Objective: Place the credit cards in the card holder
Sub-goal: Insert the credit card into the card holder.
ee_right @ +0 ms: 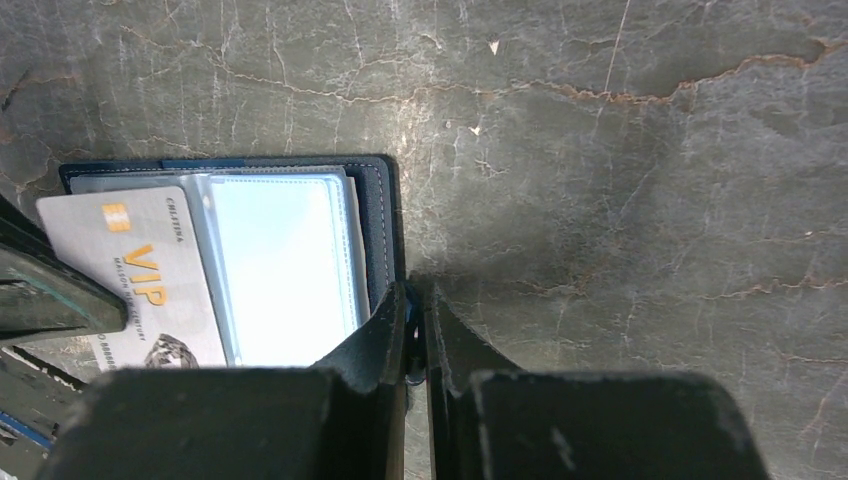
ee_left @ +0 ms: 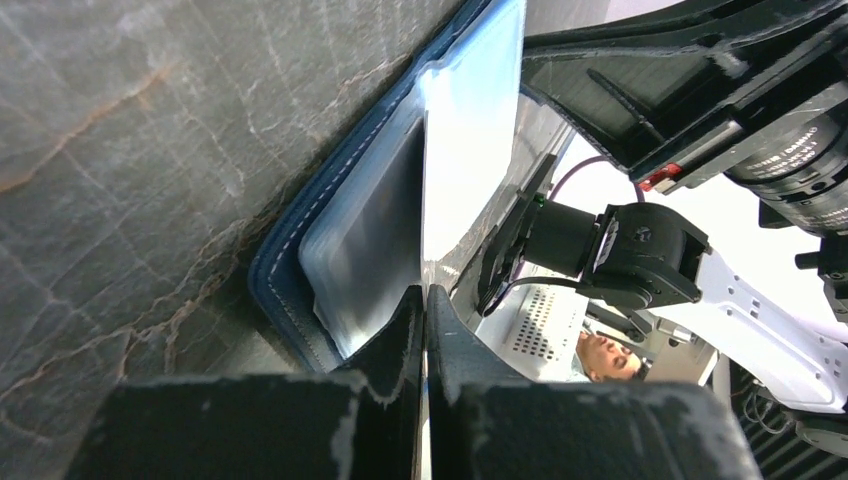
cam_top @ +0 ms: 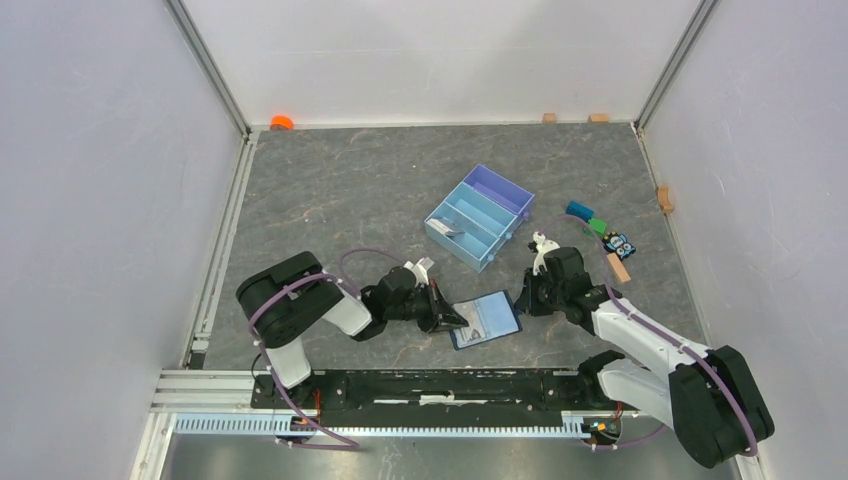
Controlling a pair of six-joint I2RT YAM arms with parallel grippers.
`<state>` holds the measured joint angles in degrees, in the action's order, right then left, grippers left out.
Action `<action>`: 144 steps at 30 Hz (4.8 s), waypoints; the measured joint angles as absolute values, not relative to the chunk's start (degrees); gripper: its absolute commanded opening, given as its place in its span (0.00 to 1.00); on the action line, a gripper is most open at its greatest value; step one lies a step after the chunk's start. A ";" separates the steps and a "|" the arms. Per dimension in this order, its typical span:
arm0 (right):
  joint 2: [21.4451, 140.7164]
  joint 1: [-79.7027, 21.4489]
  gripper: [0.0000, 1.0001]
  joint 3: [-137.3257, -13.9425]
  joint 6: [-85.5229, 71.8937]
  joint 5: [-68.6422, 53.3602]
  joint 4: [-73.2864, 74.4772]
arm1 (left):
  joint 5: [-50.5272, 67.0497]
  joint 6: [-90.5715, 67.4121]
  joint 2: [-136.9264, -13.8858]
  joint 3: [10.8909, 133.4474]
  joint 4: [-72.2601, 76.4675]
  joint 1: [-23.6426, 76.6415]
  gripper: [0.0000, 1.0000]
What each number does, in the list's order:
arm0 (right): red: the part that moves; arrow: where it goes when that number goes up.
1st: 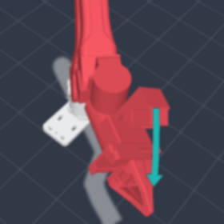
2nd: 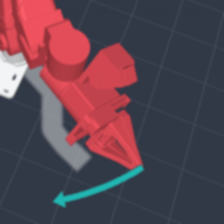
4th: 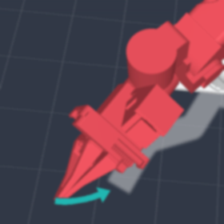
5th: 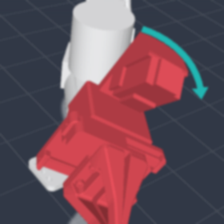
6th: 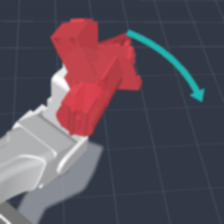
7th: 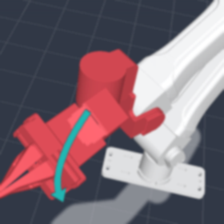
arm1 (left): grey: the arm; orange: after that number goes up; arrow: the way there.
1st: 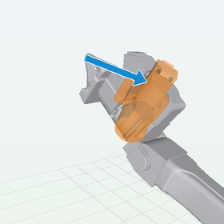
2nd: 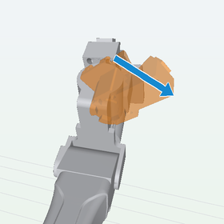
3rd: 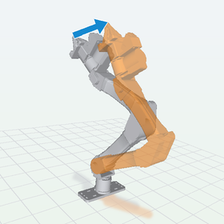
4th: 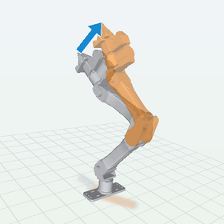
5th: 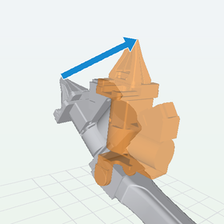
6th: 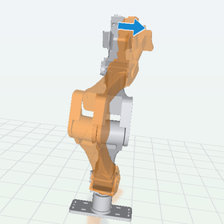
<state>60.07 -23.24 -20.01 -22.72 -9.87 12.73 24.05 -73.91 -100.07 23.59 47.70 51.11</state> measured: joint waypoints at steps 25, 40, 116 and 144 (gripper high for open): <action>59.68 -23.24 0.00 -20.01 -22.72 -8.29 13.10 | 24.60 -77.43 -108.53 23.94 58.67 52.56 0.02; 59.59 -23.20 0.00 -20.01 -22.72 -7.86 13.08 | 25.10 -80.60 -109.60 24.08 60.55 52.60 0.02; 58.19 -23.20 0.00 -20.01 -22.72 -6.98 15.25 | 24.45 -82.52 -115.13 25.71 67.48 53.06 0.02; 57.04 -23.20 0.00 -20.01 -22.74 -6.81 17.21 | 24.03 -82.52 -116.42 23.68 72.73 54.19 0.02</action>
